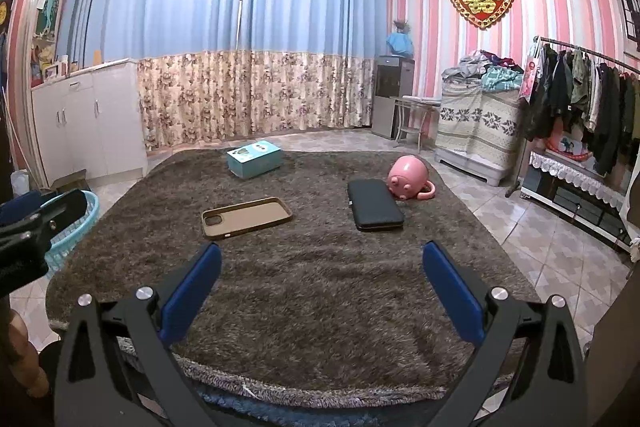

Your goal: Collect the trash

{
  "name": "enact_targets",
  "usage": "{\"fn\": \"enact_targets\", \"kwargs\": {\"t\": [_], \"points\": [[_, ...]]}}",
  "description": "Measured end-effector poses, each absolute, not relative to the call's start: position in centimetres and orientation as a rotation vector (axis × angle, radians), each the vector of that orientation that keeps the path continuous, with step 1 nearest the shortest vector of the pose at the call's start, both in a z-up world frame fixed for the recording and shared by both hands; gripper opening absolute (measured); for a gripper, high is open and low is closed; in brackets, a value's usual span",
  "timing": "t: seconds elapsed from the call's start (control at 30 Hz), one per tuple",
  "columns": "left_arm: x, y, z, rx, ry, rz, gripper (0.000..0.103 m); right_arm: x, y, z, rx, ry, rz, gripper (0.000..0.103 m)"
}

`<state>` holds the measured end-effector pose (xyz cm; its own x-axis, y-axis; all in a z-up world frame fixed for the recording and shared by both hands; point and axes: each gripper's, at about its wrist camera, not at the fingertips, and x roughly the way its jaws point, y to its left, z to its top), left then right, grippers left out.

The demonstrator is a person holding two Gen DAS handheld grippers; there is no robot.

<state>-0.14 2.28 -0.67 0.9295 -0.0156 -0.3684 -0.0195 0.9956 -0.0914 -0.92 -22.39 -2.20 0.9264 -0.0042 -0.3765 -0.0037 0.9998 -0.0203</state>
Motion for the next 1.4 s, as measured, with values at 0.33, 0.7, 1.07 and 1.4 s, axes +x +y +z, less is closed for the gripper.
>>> {"fn": "enact_targets", "kwargs": {"t": [0.33, 0.7, 1.07, 1.4], "points": [[-0.1, 2.2, -0.6, -0.088, 0.378, 0.001, 0.098, -1.0, -22.8, -1.5, -0.024, 0.36, -0.017, 0.098], [-0.1, 2.5, -0.7, -0.091, 0.375, 0.009, 0.098, -1.0, -22.9, -1.4, -0.034, 0.349, -0.016, 0.098], [0.1, 2.7, -0.8, -0.089, 0.374, 0.014, 0.098, -1.3, -22.9, -1.0, -0.037, 0.329, -0.009, 0.098], [0.4, 2.8, -0.6, -0.094, 0.376, 0.02, 0.098, -1.1, -22.7, -0.8, -0.046, 0.334, -0.014, 0.098]]}}
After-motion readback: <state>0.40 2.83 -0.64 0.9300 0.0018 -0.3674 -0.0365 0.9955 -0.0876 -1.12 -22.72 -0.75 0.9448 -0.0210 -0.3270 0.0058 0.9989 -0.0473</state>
